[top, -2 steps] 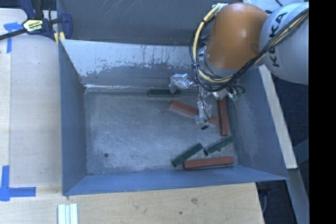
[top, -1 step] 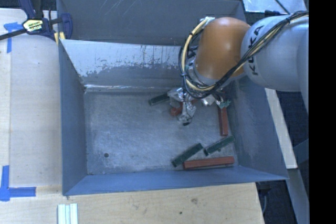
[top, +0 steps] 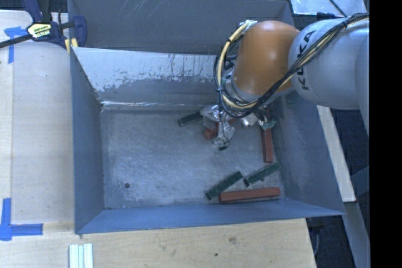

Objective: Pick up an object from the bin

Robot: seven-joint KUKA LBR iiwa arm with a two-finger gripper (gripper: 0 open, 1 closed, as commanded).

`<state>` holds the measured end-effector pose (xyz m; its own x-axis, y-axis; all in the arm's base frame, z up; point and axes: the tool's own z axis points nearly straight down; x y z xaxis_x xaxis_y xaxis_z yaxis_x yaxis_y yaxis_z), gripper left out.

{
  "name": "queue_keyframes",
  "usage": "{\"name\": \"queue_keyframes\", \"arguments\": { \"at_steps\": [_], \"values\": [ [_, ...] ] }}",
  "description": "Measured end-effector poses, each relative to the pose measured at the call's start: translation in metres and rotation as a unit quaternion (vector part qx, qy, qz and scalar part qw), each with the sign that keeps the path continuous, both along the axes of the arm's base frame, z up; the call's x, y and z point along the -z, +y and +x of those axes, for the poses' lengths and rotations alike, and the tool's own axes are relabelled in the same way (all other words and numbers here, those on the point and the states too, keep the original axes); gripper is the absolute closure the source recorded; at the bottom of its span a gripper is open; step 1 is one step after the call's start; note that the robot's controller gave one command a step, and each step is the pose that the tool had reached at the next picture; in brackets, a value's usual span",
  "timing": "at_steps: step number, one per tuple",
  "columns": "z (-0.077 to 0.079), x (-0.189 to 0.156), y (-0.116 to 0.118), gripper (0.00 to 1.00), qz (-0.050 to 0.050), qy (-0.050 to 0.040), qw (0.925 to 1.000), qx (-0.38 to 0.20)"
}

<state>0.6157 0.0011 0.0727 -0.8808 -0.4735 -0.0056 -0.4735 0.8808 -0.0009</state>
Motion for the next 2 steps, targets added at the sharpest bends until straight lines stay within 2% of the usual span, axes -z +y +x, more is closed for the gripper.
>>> {"name": "queue_keyframes", "arguments": {
  "at_steps": [1,2],
  "values": [
    [-0.009,-0.053,0.002,1.0,-0.001,0.0047,1.0,-0.007],
    [-0.021,-0.202,-0.001,1.0,0.0,0.0007,0.9969,0.079]
  ]
}}
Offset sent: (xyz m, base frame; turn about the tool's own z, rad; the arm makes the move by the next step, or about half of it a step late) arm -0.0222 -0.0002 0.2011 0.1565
